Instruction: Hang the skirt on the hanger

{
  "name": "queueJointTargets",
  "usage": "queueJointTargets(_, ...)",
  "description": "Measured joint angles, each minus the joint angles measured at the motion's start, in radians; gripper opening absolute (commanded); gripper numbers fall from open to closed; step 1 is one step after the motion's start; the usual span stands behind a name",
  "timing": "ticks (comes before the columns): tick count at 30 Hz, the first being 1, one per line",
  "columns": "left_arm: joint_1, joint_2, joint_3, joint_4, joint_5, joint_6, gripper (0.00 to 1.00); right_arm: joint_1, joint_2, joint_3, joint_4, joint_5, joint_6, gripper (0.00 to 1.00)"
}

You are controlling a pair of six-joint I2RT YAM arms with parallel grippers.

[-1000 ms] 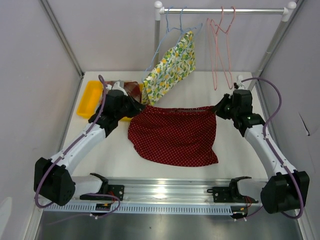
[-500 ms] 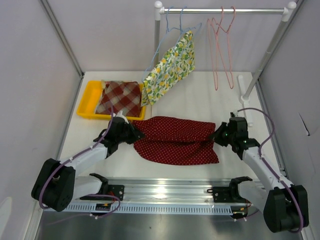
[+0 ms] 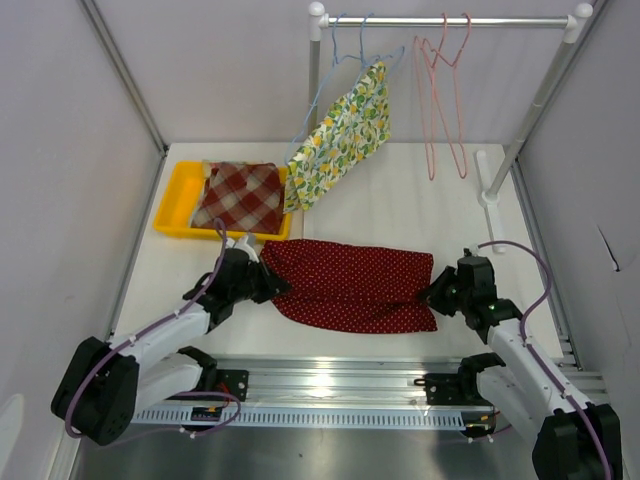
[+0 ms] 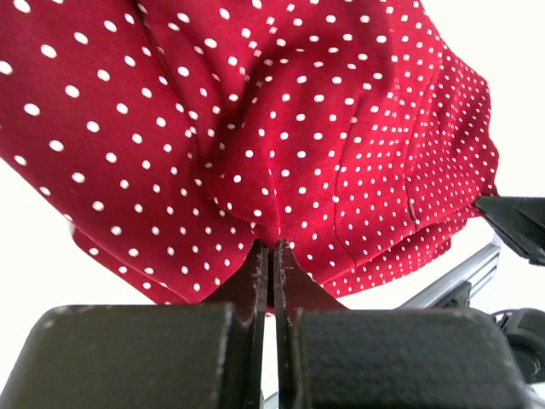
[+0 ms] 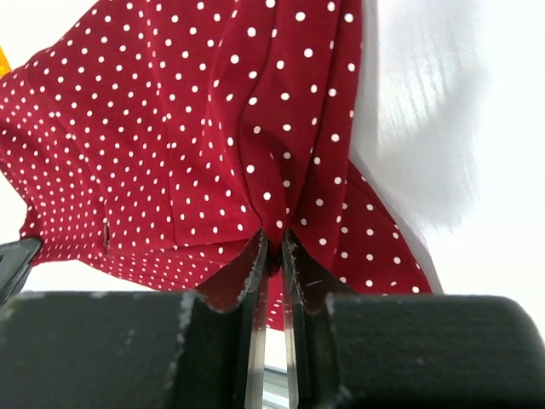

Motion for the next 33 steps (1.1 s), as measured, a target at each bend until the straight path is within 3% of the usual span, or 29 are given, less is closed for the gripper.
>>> queueJointTargets(1,-0.004,-0.010,0.000,-0.010,0.000,0.002,0.01,0.000,0.000,0.000,-0.006,0.002,0.002,0.24)
queueJointTargets(4,-0.017,-0.030,0.000,-0.038,-0.002,0.016,0.02,0.000,-0.010,0.000,-0.027,0.008,0.007,0.35)
queueJointTargets(5,-0.023,-0.031,0.000,-0.047,-0.005,0.018,0.06,0.000,-0.020,0.000,-0.035,0.012,0.009,0.40)
queueJointTargets(6,-0.029,-0.032,0.000,-0.057,-0.008,0.023,0.11,0.000,-0.035,0.000,-0.045,0.016,0.011,0.51)
queueJointTargets(7,-0.037,-0.034,0.000,-0.068,-0.009,0.027,0.21,0.000,-0.047,0.000,-0.052,0.019,0.014,0.56)
queueJointTargets(8,-0.046,-0.040,0.000,-0.081,-0.011,0.034,0.40,0.000,-0.062,0.001,-0.063,0.024,0.014,0.60)
queueJointTargets(11,-0.069,-0.082,0.012,-0.152,-0.031,0.058,0.60,0.000,-0.097,0.020,-0.102,0.032,0.010,0.67)
queueJointTargets(13,-0.075,-0.128,0.051,-0.221,-0.048,0.074,0.64,-0.002,-0.111,0.050,-0.131,0.037,0.009,0.67)
queueJointTargets(24,-0.078,-0.311,0.476,-0.447,-0.132,0.216,0.64,-0.018,-0.111,0.202,-0.183,0.045,-0.013,0.65)
queueJointTargets(33,-0.215,-0.017,1.176,-0.394,-0.184,0.415,0.65,-0.018,-0.090,0.275,-0.202,0.046,-0.050,0.65)
